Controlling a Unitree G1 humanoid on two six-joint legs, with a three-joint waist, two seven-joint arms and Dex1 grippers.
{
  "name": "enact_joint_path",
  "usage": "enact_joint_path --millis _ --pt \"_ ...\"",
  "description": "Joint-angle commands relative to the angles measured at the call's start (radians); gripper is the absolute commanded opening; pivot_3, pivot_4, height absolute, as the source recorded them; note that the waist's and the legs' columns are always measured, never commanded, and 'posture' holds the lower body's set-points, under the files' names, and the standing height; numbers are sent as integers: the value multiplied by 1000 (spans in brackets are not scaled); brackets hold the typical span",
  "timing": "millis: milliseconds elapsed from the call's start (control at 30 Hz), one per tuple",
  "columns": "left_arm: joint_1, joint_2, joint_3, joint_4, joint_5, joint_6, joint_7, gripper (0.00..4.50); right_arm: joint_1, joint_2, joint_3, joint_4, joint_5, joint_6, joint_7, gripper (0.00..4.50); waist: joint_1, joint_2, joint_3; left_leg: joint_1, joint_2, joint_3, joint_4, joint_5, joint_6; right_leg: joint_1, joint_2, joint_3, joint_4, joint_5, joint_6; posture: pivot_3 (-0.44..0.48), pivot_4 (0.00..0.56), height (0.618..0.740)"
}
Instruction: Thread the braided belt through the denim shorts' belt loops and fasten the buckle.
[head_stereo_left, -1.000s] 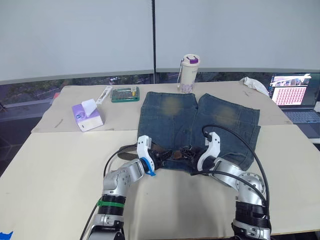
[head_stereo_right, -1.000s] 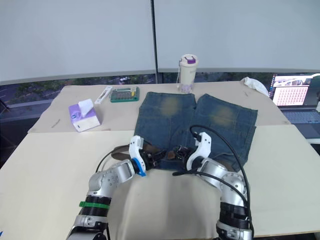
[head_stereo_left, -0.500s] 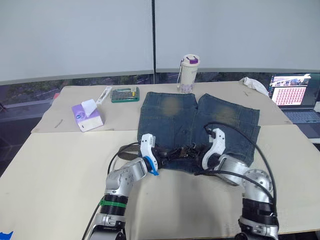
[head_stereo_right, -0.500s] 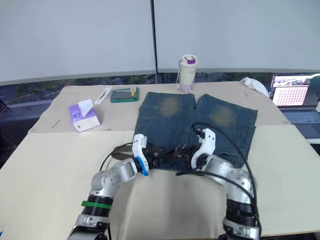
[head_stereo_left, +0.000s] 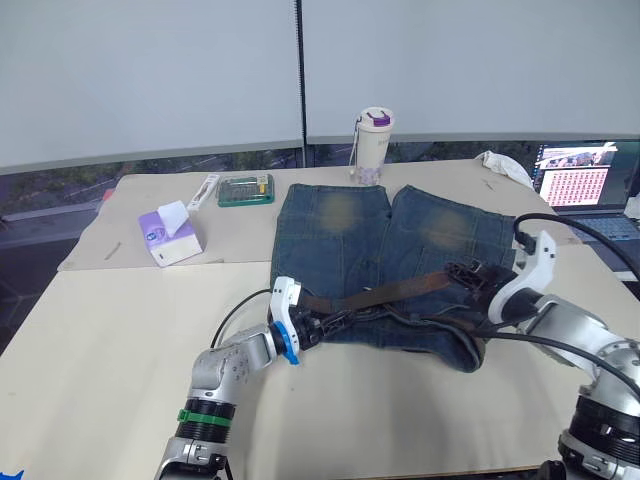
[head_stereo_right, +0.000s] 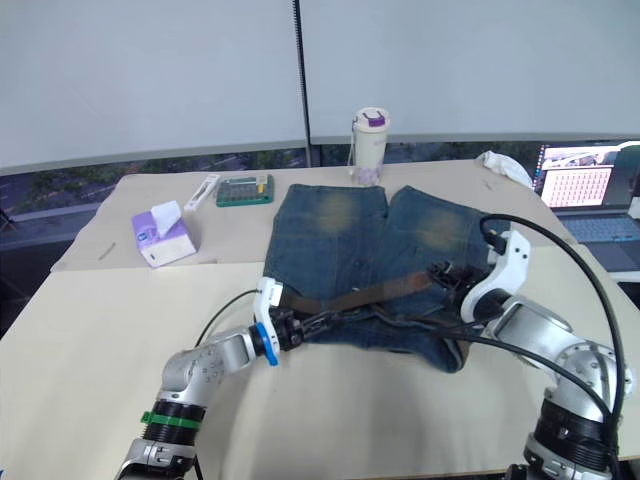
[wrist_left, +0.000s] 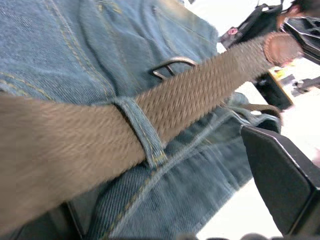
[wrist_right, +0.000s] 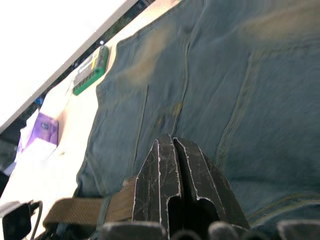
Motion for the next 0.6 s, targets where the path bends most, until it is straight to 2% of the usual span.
enact_joint_path --millis 33,133,233,333,400,533,600 --pt "36 76 -24 -20 -40 52 -120 4430 -7 -44 -56 -43 232 -125 -98 0 -1 1 1 0 0 0 0 0 0 0 0 0 0 0 0 0 150 740" --pt "45 125 -30 -66 -103 99 -211 4430 -2 -54 -22 -61 357 -212 -167 0 -5 1 2 0 2 0 -1 0 0 1 0 0 -2 0 0 0 150 740" --pt "39 158 -6 -161 -226 174 -301 4430 11 -44 36 -84 398 -278 -222 0 -8 2 7 0 2 0 -1 0 1 1 0 0 -2 0 0 0 150 740" --pt "21 178 -14 -237 -258 172 -340 4430 3 -21 105 -104 425 -344 -260 0 -9 2 11 -1 3 0 -1 1 2 1 0 -1 -3 1 -2 0 150 740" --pt "0 161 -25 -248 -212 112 -301 4430 -1 -15 147 -114 436 -377 -273 0 -7 2 12 -1 3 0 -1 1 2 1 0 -1 -4 1 -2 0 150 740" --pt "-59 87 -75 -206 50 -259 -190 4430 -7 5 215 -114 442 -431 -289 0 4 1 13 0 3 0 -1 2 1 2 0 -1 -6 2 -3 0 150 740" --pt "-66 51 -96 -175 140 -427 -171 4430 -14 4 229 -109 449 -455 -291 0 9 1 13 -1 3 1 -1 2 1 2 0 0 -6 3 -4 0 150 740"
